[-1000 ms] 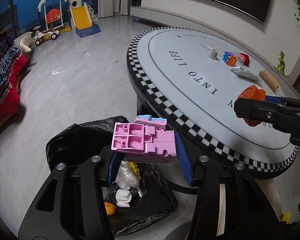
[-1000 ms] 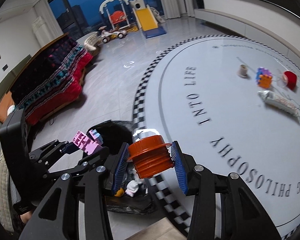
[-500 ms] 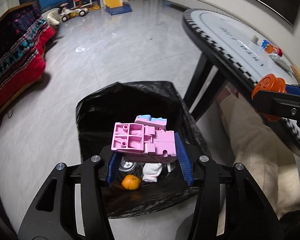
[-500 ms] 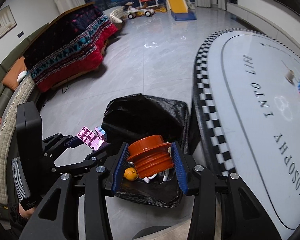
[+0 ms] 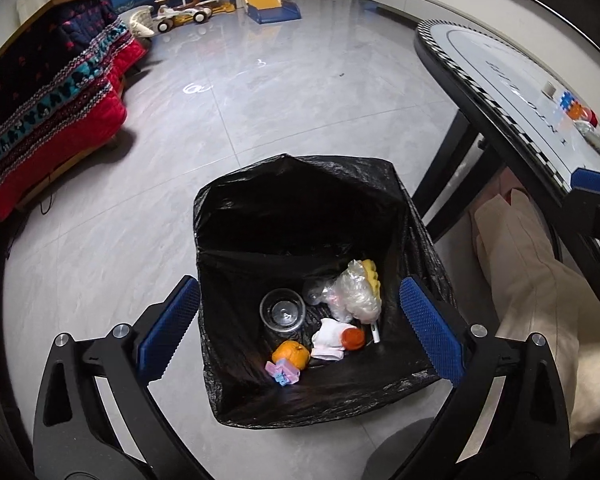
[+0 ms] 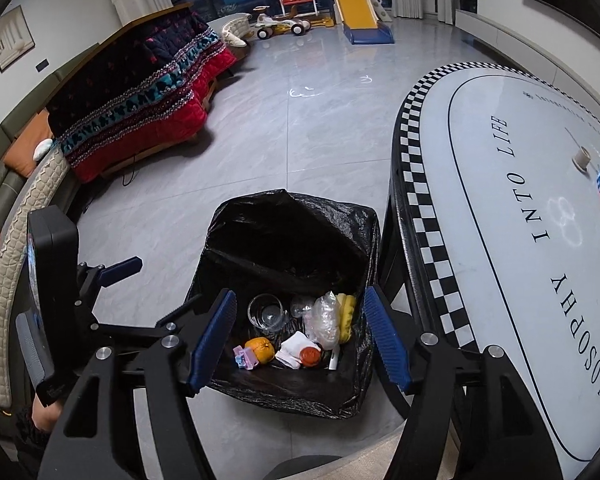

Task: Collect trash
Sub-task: 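Carry pink block and orange cup to the trash bag and open both tools, then move both tools back over the table toward the snack wrapper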

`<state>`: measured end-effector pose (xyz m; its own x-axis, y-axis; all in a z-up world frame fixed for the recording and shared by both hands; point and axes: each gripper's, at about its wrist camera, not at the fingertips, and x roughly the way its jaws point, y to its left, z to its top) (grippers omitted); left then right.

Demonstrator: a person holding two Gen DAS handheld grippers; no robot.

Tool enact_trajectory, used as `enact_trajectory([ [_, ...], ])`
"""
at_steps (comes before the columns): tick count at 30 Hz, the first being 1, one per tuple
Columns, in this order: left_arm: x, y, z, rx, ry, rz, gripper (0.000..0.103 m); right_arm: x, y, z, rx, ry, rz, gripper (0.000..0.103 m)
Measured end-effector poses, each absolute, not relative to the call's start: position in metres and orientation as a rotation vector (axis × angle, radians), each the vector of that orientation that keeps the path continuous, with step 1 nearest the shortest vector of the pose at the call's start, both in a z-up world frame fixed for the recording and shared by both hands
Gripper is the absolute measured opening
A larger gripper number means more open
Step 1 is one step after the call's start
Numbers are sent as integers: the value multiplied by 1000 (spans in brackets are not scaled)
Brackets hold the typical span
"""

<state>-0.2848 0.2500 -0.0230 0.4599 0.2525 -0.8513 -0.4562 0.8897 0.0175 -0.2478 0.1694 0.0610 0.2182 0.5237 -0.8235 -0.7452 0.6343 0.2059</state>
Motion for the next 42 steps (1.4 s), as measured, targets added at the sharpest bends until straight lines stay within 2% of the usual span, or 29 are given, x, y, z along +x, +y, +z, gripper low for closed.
enact_trajectory([
  [14,-229,205,3,-168,958,300,97,-209,122,75,-156,989,804,68],
  [28,-144,148,35,-86,926,158,97,-133,27,84,-7,992,582,68],
  [42,-57,90,40,-14,929,16,97,-49,-62,62,121,1054,345,70],
])
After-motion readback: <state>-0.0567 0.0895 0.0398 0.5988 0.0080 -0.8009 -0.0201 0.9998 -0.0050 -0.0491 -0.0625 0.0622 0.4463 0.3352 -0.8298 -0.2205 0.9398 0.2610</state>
